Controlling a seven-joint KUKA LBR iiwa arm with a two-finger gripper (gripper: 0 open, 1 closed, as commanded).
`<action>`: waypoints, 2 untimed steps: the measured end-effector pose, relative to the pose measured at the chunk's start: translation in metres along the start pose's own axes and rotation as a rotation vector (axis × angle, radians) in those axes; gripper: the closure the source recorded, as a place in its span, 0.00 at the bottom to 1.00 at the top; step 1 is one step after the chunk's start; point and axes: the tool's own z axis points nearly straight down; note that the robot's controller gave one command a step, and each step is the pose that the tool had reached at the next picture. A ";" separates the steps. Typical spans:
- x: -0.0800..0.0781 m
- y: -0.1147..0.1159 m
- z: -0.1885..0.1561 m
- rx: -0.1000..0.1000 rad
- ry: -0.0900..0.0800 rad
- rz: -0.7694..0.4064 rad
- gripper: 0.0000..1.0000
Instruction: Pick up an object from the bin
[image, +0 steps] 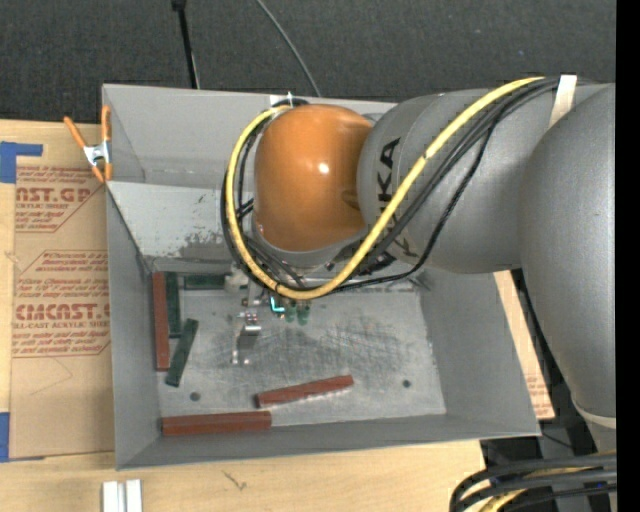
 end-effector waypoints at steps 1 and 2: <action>-0.002 -0.001 -0.004 -0.001 -0.008 0.002 0.00; 0.005 -0.054 0.030 -0.002 -0.009 0.001 0.00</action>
Offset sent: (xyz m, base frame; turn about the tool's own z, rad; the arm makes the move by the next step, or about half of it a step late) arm -0.0056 -0.0643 -0.0346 0.0051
